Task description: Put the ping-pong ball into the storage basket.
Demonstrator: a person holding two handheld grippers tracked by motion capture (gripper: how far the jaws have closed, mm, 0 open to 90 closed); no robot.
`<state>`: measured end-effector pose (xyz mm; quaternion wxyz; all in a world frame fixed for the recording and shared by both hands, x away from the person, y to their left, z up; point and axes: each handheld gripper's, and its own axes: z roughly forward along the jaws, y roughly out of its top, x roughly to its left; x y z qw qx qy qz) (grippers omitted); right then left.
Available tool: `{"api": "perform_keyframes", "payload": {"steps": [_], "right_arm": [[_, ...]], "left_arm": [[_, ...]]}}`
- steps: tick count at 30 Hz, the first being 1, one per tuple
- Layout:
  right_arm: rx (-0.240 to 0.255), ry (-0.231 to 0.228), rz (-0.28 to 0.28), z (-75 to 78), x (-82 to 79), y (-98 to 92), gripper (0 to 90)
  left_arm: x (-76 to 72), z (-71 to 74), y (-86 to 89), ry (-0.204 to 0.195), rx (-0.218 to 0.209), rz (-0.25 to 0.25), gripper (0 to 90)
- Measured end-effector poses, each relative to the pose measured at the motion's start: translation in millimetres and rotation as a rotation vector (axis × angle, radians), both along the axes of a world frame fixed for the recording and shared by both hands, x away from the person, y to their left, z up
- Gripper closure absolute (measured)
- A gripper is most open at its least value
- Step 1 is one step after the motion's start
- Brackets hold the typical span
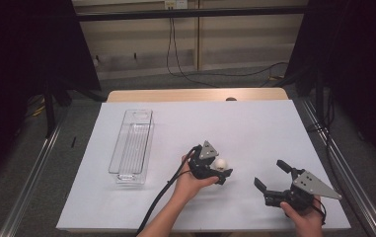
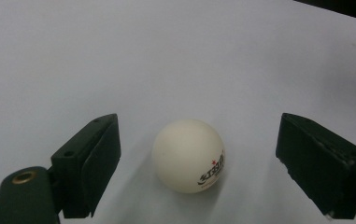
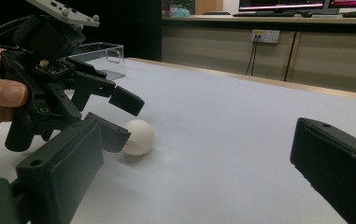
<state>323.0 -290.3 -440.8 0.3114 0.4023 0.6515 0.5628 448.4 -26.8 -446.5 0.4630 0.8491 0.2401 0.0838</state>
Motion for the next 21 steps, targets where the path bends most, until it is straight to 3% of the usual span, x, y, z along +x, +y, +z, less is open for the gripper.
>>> {"api": "perform_keyframes", "payload": {"steps": [7,10,14,21], "right_arm": [[-0.003,-0.002,0.000,-0.3,0.4,0.1,1.9],[-0.004,-0.003,0.000,-0.4,0.7,-0.5,1.9],[0.000,0.002,-0.005,-0.5,0.3,0.5,1.9],[0.000,0.004,-0.005,-0.7,0.4,-0.2,1.9]], "left_arm": [[0.8,-1.4,-1.2,0.011,0.017,-0.004,20.8],[1.6,-2.6,-2.3,0.014,0.005,-0.015,24.9],[3.1,-3.5,-1.9,0.013,0.039,0.007,28.5],[3.7,-5.2,-4.2,0.030,0.029,0.004,33.8]]}}
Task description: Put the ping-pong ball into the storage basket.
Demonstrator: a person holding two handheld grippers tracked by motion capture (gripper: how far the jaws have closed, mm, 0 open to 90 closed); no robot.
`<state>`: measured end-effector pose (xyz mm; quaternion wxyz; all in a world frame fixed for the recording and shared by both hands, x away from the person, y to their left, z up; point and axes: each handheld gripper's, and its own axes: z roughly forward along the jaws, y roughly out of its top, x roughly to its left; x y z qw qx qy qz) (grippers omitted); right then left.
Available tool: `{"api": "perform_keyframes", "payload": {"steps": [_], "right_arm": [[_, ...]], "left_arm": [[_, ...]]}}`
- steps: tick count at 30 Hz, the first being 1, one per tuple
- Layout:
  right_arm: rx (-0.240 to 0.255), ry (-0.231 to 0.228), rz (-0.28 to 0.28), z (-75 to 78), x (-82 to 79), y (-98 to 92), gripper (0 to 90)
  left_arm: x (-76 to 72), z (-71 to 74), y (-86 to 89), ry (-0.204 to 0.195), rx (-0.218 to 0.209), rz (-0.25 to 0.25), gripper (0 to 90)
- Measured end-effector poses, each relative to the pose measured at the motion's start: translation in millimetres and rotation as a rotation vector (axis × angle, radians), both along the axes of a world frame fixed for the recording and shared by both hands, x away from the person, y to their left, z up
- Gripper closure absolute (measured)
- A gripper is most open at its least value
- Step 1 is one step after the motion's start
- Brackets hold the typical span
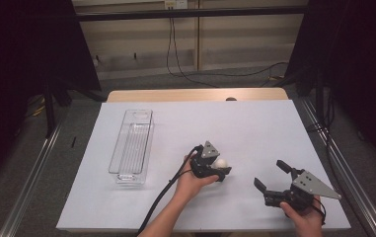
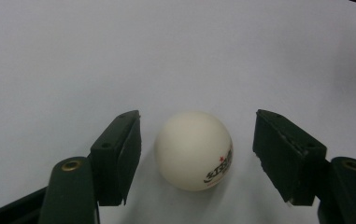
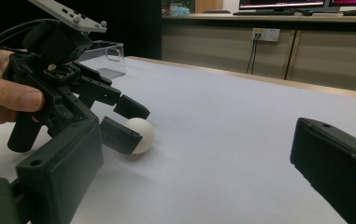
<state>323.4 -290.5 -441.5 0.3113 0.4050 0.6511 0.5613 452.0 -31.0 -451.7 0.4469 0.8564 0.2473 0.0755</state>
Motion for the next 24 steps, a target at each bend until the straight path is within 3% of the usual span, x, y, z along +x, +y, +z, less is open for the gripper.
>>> {"api": "perform_keyframes", "payload": {"steps": [2,5,7,9,12,18,21,23,24], "right_arm": [[-0.004,0.001,0.002,0.0,0.2,-0.5,1.9],[-0.001,0.000,0.002,0.1,0.1,-0.2,1.9],[-0.002,0.003,0.001,-0.1,0.1,0.1,1.9],[-0.008,0.004,0.010,-0.6,0.4,0.2,1.9],[-0.006,0.003,0.008,-0.2,0.4,0.2,1.9],[-0.006,0.000,0.003,0.1,0.4,-0.2,1.9],[-0.007,0.004,0.007,-0.1,0.4,-0.6,1.9],[-0.007,0.001,0.004,0.3,0.3,-1.2,1.9],[-0.004,0.000,0.001,0.4,0.2,-1.2,1.9]], "left_arm": [[1.3,-0.1,0.3,-0.004,0.027,0.002,34.5],[2.1,-0.7,-0.9,0.006,0.008,0.030,35.1],[2.5,0.3,-0.9,0.011,0.028,0.024,36.1],[2.0,0.8,-2.3,0.017,0.015,0.028,36.5],[2.4,2.5,-2.5,0.010,0.047,0.022,38.3],[2.0,2.2,-6.7,0.018,0.052,0.016,41.2],[2.3,2.0,-7.1,0.016,0.087,0.009,42.6],[3.6,-0.9,-7.3,0.022,0.068,0.006,45.3],[3.7,-1.0,-7.4,0.023,0.078,0.013,45.6]]}}
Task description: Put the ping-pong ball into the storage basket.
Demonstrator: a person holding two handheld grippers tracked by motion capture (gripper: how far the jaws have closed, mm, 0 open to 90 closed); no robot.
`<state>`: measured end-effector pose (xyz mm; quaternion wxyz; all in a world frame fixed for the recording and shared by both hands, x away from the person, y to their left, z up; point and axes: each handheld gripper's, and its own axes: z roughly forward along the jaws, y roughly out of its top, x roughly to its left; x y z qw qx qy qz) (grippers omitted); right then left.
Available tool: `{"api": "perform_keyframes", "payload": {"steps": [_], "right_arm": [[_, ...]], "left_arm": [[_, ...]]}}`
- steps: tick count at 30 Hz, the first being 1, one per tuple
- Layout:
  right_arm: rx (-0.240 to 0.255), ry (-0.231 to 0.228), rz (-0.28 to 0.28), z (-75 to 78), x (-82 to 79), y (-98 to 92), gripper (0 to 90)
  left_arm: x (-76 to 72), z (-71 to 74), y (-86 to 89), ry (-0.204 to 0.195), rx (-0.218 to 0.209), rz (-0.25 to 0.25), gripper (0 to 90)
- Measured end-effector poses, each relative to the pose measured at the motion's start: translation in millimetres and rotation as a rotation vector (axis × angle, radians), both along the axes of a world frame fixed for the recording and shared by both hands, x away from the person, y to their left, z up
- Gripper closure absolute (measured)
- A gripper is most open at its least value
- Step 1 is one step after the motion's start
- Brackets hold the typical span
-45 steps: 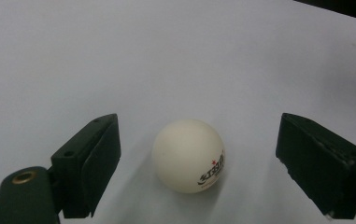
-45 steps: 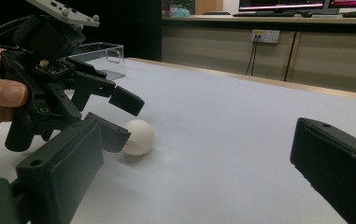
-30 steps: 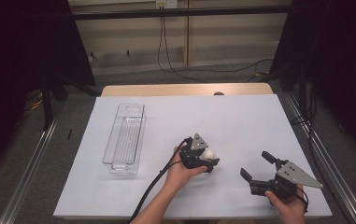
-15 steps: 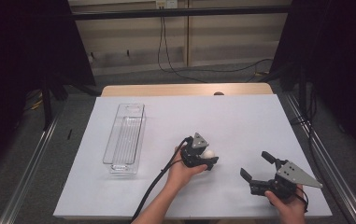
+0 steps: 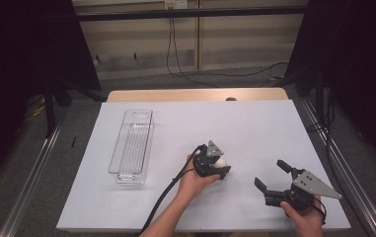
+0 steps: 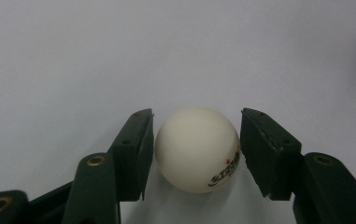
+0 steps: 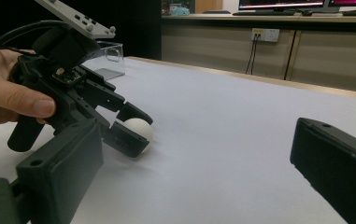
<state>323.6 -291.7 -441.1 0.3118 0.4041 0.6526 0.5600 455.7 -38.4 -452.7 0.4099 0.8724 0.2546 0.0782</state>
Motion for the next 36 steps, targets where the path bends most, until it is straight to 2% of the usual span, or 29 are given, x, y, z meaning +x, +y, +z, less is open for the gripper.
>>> {"api": "perform_keyframes", "payload": {"steps": [2,3,6,10,13,16,17,18,20,24,25,26,27,29,30,32,33,34,35,36], "right_arm": [[-0.002,-0.002,-0.001,0.0,0.0,-0.3,1.9],[-0.001,-0.003,-0.001,0.2,0.0,-0.4,1.9],[0.001,-0.003,-0.002,0.4,0.1,-0.3,2.0],[0.003,-0.003,-0.006,0.6,0.1,-0.3,2.0],[-0.003,-0.002,-0.001,0.1,0.2,-0.3,2.0],[0.000,-0.005,0.000,0.4,-0.1,-0.4,2.0],[0.002,-0.005,-0.002,0.5,-0.2,-0.6,2.0],[0.000,-0.004,-0.005,0.4,-0.2,-1.0,2.1],[0.005,0.000,-0.007,0.1,-0.2,-1.1,2.0],[0.003,-0.002,-0.004,0.2,-0.1,-1.0,2.1],[0.003,-0.002,-0.004,0.2,-0.1,-1.0,2.1],[0.001,-0.003,-0.004,0.3,-0.2,-1.1,2.1],[0.004,-0.004,-0.008,0.4,-0.1,-1.2,2.1],[0.004,-0.004,-0.010,0.5,-0.1,-1.4,2.1],[0.003,-0.005,-0.009,0.5,-0.1,-1.5,2.1],[0.004,-0.005,-0.009,0.5,-0.3,-1.3,2.1],[0.004,-0.005,-0.008,0.5,-0.3,-1.2,2.1],[0.004,-0.005,-0.008,0.6,-0.2,-1.1,2.1],[-0.001,-0.007,-0.004,0.6,-0.1,-1.3,2.1],[-0.002,-0.006,-0.004,0.6,-0.1,-1.2,2.1]], "left_arm": [[0.2,0.1,-0.1,0.002,0.012,-0.010,45.7],[0.0,-1.5,-0.7,0.002,-0.006,-0.012,47.3],[0.2,-1.2,-0.1,0.001,0.020,-0.015,48.1],[1.2,-2.2,0.0,0.012,0.009,0.003,48.2],[1.0,-1.9,0.4,0.015,0.035,-0.008,48.5],[1.5,-2.7,0.3,0.023,0.031,-0.008,49.7],[2.0,-4.5,-0.6,0.024,-0.007,-0.008,50.6],[2.0,-4.6,-0.7,0.028,-0.008,-0.010,50.6],[1.4,-3.0,0.0,0.029,0.018,-0.009,50.9],[0.8,-1.7,0.6,0.033,0.027,-0.003,51.0],[1.6,-3.5,0.6,0.033,-0.004,-0.005,51.0],[1.8,-2.0,1.6,0.035,0.019,-0.010,51.0],[1.5,-2.2,1.3,0.044,0.005,-0.013,51.0],[0.9,-1.3,1.5,0.039,0.010,-0.009,51.0],[1.5,-1.8,2.0,0.042,-0.008,-0.020,51.0],[0.8,0.9,2.7,0.044,0.009,-0.009,51.0],[0.8,0.7,2.9,0.043,-0.009,-0.006,51.0],[0.9,2.2,3.8,0.046,0.002,-0.007,51.0],[0.6,3.0,4.1,0.050,-0.005,-0.001,51.0],[0.8,2.3,4.1,0.047,-0.026,-0.002,51.0]]}}
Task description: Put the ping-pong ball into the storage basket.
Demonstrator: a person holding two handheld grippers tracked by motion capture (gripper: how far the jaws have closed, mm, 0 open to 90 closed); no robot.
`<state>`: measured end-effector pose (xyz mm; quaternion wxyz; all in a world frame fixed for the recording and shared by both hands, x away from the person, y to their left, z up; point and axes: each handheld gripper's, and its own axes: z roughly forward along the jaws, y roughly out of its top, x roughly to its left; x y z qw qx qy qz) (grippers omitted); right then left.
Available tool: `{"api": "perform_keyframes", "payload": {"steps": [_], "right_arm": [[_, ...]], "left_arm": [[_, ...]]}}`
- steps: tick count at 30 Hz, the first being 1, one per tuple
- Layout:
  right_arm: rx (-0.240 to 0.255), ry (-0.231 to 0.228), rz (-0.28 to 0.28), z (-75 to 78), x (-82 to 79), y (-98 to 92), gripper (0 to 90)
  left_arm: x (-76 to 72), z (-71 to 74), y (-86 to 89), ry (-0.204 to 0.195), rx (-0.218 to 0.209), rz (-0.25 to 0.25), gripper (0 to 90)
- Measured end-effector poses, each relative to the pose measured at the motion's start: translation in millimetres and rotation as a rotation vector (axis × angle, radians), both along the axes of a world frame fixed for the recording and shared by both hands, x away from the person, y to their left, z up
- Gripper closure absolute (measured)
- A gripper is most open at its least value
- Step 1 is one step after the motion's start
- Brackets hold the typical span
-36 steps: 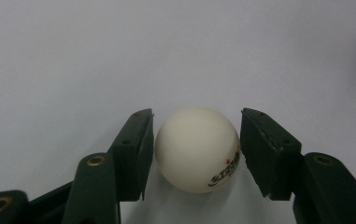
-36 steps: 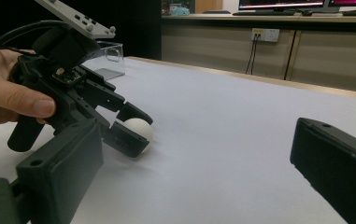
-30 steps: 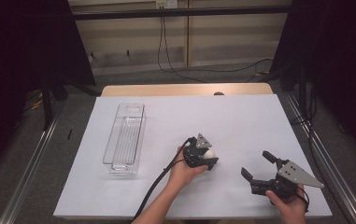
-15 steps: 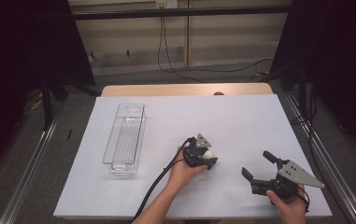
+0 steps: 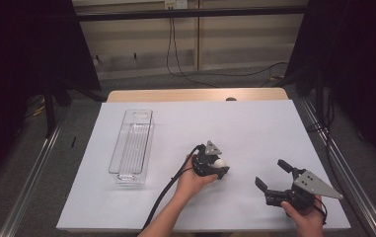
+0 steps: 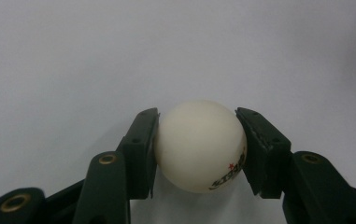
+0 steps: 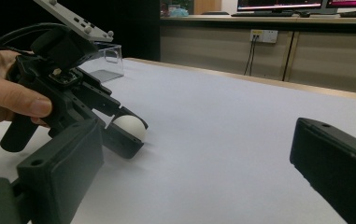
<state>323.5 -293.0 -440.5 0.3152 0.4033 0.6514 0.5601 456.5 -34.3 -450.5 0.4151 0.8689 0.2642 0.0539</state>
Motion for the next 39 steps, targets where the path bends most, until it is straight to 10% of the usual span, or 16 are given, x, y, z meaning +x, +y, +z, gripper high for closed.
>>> {"api": "perform_keyframes", "payload": {"steps": [39], "right_arm": [[-0.006,0.002,-0.007,-0.2,0.0,-0.4,2.2]], "left_arm": [[1.0,26.8,44.2,0.025,-0.047,0.077,51.1]]}}
